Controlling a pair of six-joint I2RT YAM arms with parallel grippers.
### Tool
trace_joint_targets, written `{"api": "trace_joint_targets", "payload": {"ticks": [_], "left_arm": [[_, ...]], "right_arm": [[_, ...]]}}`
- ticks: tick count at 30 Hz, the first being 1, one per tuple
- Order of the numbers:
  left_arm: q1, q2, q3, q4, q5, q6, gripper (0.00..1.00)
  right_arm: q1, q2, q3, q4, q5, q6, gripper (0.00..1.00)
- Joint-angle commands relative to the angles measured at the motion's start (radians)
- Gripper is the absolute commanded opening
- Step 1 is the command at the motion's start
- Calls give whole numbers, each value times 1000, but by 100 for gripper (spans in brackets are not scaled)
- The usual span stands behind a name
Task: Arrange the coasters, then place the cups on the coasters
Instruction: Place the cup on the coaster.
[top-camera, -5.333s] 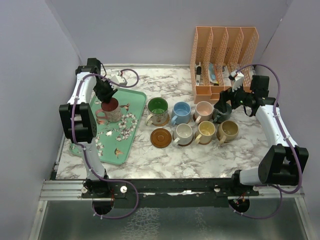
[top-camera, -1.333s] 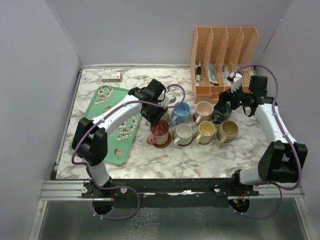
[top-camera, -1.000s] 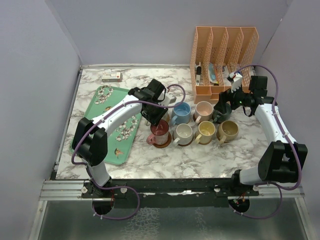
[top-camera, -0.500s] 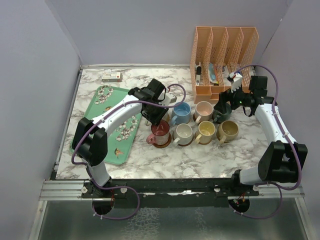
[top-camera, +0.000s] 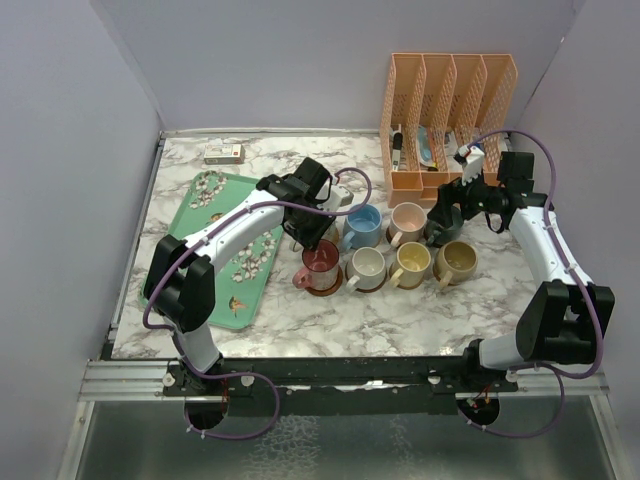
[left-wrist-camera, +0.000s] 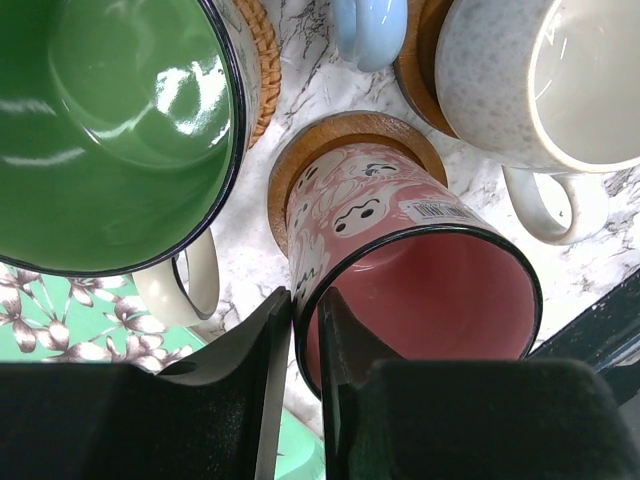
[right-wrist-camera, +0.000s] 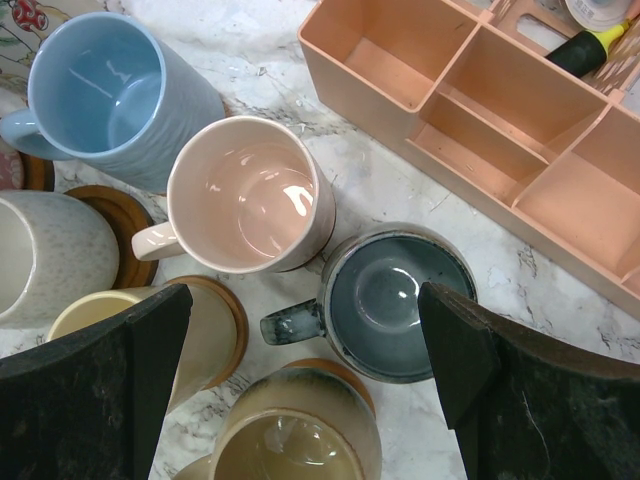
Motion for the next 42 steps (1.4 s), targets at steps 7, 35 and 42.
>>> {"api": "trace_joint_targets", "payload": {"ticks": [7, 35, 42], "left_arm": [[-7, -37, -14, 8, -17, 3, 18], [-7, -98, -18, 9, -5, 21, 26], [-7, -129, -18, 9, -3, 33, 29]], "right_arm": [[3, 8, 17, -8, 14, -13, 98], [3, 2, 18, -9, 12, -14, 98], [3, 2, 18, -10, 11, -13, 97]]}}
